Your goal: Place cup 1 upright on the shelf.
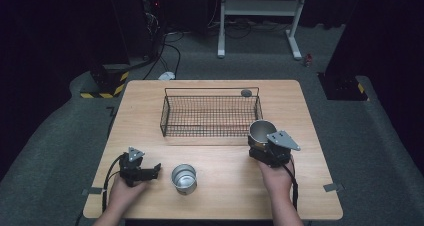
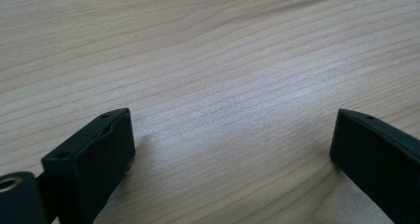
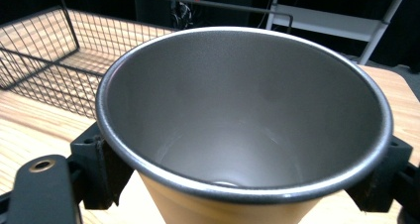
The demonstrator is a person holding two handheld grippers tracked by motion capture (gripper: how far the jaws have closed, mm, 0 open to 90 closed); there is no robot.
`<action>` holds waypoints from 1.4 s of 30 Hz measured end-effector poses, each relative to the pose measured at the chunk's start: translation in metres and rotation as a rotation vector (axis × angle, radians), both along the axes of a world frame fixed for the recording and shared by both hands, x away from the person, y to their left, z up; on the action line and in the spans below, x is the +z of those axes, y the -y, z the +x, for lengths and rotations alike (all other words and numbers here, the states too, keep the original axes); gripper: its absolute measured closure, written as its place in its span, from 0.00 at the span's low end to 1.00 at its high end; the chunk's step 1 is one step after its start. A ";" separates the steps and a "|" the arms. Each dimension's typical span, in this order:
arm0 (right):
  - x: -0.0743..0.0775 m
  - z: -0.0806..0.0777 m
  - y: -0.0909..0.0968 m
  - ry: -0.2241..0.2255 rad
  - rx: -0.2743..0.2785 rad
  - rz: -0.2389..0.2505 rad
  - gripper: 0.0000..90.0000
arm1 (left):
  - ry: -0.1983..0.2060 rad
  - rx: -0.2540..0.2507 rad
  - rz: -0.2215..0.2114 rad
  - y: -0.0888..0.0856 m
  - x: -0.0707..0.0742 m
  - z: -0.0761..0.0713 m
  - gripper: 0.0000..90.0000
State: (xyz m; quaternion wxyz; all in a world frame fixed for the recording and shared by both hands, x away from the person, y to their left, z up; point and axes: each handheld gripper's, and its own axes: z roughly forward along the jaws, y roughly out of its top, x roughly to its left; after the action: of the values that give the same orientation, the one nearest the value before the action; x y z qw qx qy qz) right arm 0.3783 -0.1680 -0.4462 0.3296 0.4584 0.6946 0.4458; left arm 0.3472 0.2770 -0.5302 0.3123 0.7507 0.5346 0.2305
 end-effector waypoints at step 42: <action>0.039 0.029 -0.020 0.045 0.041 0.028 0.16 | -0.002 -0.003 0.004 0.000 0.000 0.000 0.04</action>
State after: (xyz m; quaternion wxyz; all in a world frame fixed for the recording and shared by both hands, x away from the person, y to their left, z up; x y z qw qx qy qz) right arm 0.4072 -0.1476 -0.4076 0.3294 0.4385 0.6900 0.4724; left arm 0.3472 0.2772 -0.5300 0.3106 0.7523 0.5334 0.2303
